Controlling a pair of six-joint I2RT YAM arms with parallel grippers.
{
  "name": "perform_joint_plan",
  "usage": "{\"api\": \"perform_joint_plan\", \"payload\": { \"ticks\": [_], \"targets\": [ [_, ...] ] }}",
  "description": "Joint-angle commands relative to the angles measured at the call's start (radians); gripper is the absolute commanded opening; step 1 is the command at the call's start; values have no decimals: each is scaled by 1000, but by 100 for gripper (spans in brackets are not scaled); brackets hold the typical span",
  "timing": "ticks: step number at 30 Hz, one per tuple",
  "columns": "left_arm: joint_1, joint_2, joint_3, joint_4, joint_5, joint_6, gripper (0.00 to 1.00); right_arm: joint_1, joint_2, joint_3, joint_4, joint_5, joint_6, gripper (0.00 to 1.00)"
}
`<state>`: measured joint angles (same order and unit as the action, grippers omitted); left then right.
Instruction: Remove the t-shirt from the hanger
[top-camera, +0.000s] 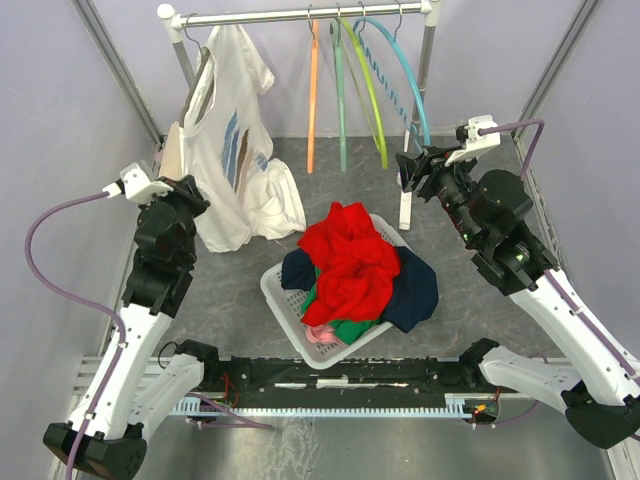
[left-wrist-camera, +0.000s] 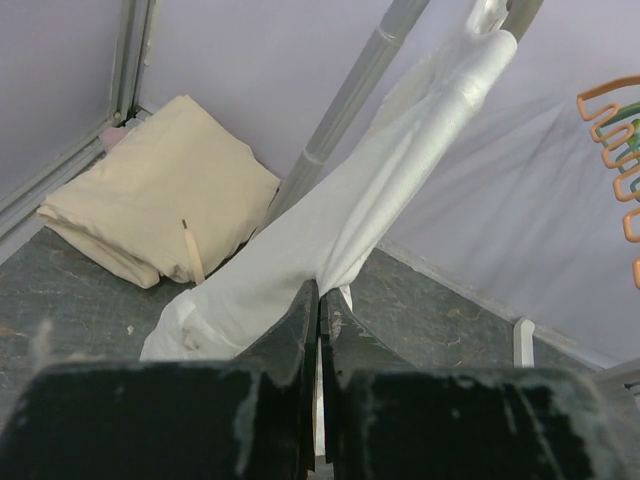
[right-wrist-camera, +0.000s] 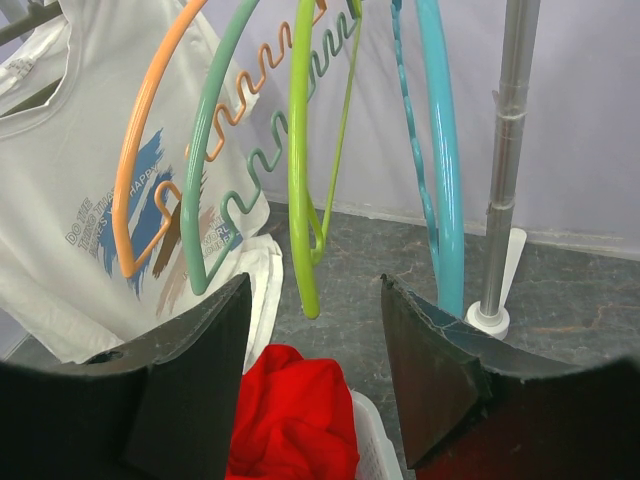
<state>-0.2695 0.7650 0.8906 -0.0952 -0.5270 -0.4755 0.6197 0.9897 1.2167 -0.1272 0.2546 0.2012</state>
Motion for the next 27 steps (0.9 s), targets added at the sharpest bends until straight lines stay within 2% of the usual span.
{"api": "perform_joint_plan", "payload": {
  "ticks": [1, 16, 27],
  "targets": [
    [4, -21, -15, 70, -40, -50, 3, -3, -4, 6, 47, 0, -1, 62],
    [4, -61, -71, 103, -84, -92, 3, -3, -1, 5, 49, 0, -1, 62],
    [3, -20, -68, 106, -65, -100, 3, -3, -1, 4, 49, 3, -3, 62]
  ]
}}
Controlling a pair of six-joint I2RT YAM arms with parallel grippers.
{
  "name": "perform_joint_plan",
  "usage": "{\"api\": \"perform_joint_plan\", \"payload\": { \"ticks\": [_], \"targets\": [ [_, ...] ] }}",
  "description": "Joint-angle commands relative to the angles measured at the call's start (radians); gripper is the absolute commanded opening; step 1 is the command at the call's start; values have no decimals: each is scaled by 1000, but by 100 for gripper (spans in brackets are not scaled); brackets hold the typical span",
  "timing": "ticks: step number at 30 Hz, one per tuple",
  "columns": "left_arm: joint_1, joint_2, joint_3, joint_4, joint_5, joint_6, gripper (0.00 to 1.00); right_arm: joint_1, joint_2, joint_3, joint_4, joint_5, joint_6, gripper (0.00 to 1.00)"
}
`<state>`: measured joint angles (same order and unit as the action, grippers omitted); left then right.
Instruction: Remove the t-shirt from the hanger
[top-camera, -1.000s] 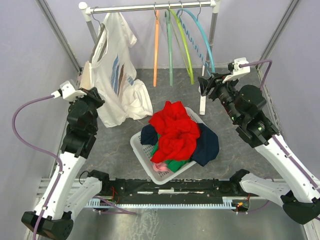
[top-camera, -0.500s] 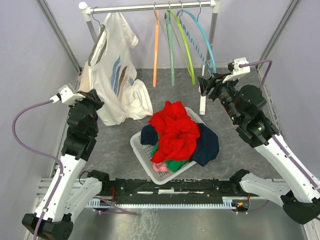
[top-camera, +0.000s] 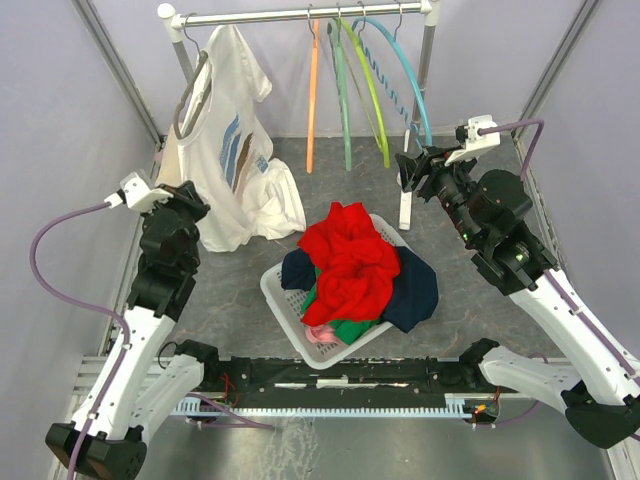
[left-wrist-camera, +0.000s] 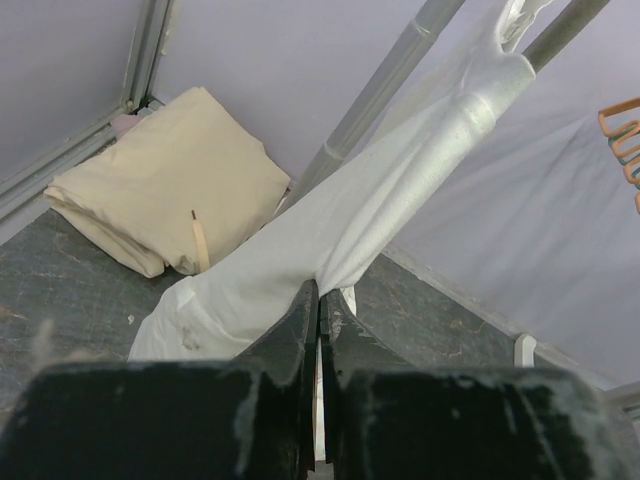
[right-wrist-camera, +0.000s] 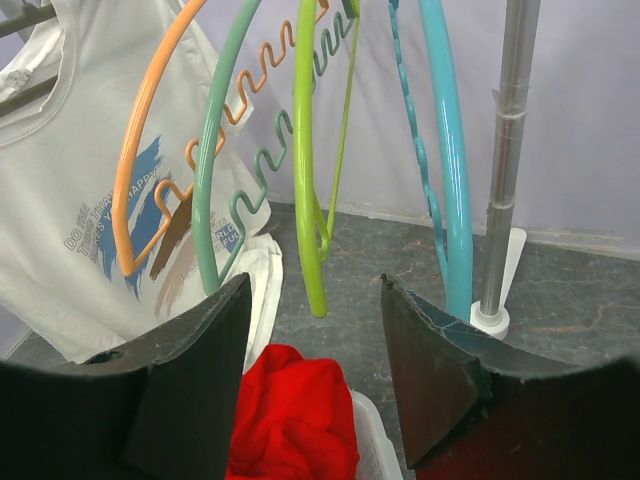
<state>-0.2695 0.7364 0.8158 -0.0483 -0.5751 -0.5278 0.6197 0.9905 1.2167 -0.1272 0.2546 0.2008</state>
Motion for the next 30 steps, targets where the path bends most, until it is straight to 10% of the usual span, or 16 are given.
{"api": "perform_joint_plan", "payload": {
  "ticks": [1, 30],
  "targets": [
    [4, 12, 4, 62, -16, -50, 3, -3, -1, 3, 48, 3, -3, 62],
    [3, 71, -42, 134, 28, -103, 5, -3, -6, 0, 47, 3, -4, 62]
  ]
}}
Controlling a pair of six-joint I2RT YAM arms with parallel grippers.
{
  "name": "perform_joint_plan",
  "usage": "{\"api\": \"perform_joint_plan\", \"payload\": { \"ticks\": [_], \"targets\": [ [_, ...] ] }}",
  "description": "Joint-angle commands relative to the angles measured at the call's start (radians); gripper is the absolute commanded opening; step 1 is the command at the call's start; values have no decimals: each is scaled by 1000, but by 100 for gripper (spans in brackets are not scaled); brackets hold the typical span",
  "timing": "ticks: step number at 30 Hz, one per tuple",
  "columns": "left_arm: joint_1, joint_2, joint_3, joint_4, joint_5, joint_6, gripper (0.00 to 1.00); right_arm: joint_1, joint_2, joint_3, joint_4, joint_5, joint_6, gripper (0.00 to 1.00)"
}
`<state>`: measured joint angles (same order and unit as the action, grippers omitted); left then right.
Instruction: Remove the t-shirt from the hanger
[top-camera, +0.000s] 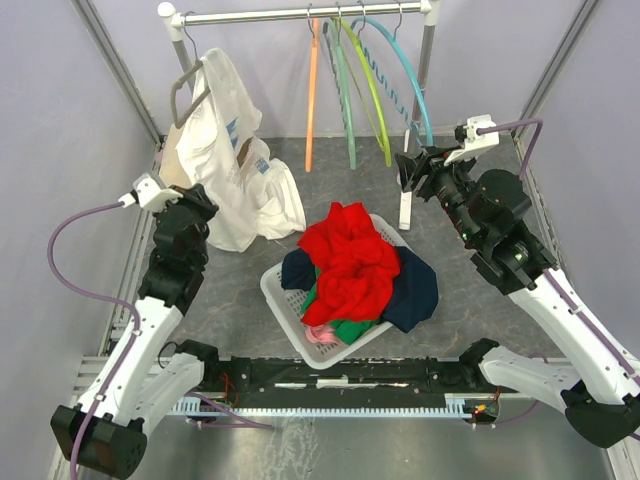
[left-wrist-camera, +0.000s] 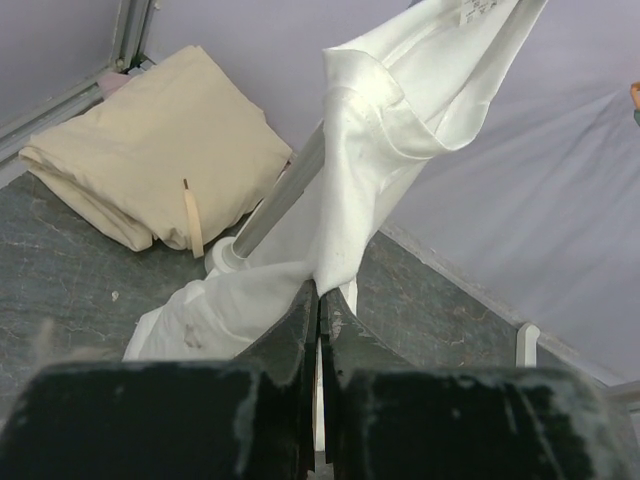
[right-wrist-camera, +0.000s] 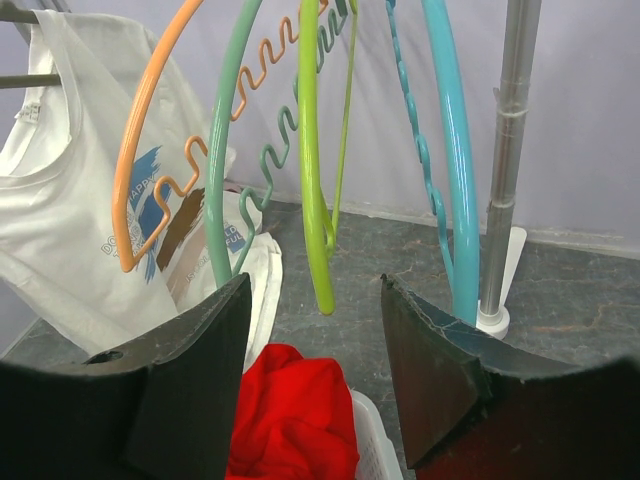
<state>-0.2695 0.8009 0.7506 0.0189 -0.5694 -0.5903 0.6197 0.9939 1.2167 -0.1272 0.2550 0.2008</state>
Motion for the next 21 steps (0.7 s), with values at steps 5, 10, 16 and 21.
{"api": "perform_joint_plan", "payload": {
  "ticks": [5, 10, 16, 21],
  "targets": [
    [3, 20, 62, 67, 58, -23, 40, -3, -7, 1, 49, 3, -3, 63],
    [4, 32, 103, 86, 124, -2, 60, -2, -4, 0, 50, 3, -3, 62],
    [4, 29, 116, 195, 184, 19, 65, -2, -6, 2, 50, 4, -4, 62],
    [3, 61, 171, 262, 260, 45, 65, -3, -12, 4, 50, 9, -4, 63]
  ]
}}
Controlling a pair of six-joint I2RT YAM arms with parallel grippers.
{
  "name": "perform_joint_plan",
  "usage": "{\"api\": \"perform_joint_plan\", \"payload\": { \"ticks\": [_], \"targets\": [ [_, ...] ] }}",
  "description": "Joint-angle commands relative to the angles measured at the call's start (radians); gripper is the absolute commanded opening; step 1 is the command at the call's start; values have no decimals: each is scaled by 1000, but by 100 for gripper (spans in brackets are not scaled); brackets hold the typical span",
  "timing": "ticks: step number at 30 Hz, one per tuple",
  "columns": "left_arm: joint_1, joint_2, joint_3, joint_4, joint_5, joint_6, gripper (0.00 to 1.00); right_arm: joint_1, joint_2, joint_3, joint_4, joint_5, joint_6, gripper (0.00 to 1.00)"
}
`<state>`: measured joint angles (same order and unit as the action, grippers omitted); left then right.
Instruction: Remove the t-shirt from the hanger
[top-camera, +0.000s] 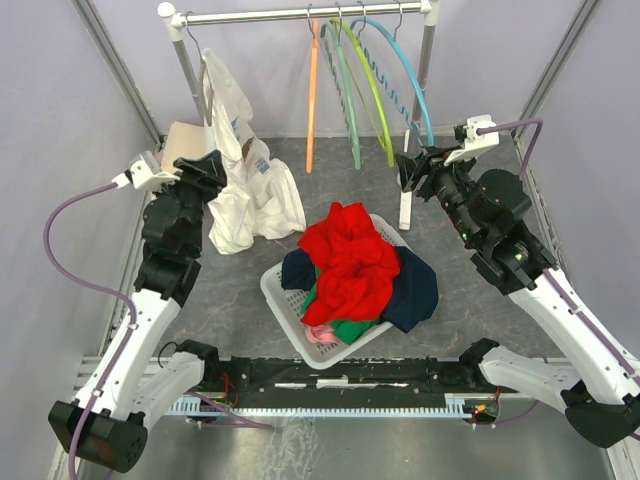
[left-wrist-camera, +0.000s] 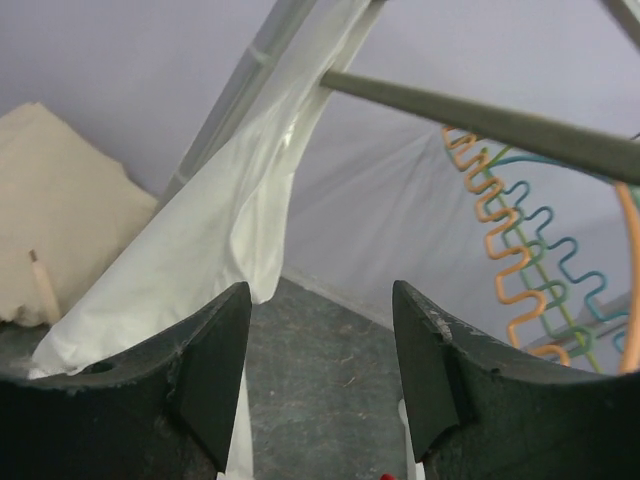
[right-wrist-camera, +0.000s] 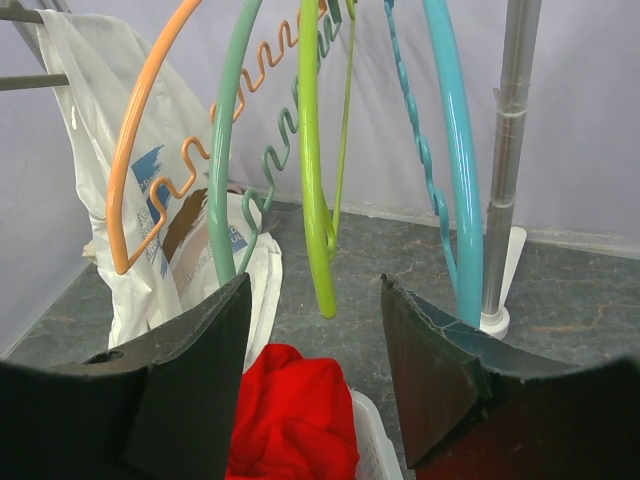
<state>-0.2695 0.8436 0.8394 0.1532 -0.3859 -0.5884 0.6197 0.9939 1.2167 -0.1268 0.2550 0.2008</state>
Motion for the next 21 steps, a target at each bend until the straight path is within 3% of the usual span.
{"api": "perform_joint_plan", "payload": {
  "ticks": [1, 9, 21],
  "targets": [
    [4, 27, 96, 137, 95, 51, 65, -3, -13, 4, 51, 10, -4, 62],
    [4, 91, 193, 166, 159, 88, 69, -3, -27, 13, 51, 14, -8, 62],
    [4, 107, 285, 144, 85, 142, 70, -3, -34, 22, 53, 17, -1, 63]
  ]
}}
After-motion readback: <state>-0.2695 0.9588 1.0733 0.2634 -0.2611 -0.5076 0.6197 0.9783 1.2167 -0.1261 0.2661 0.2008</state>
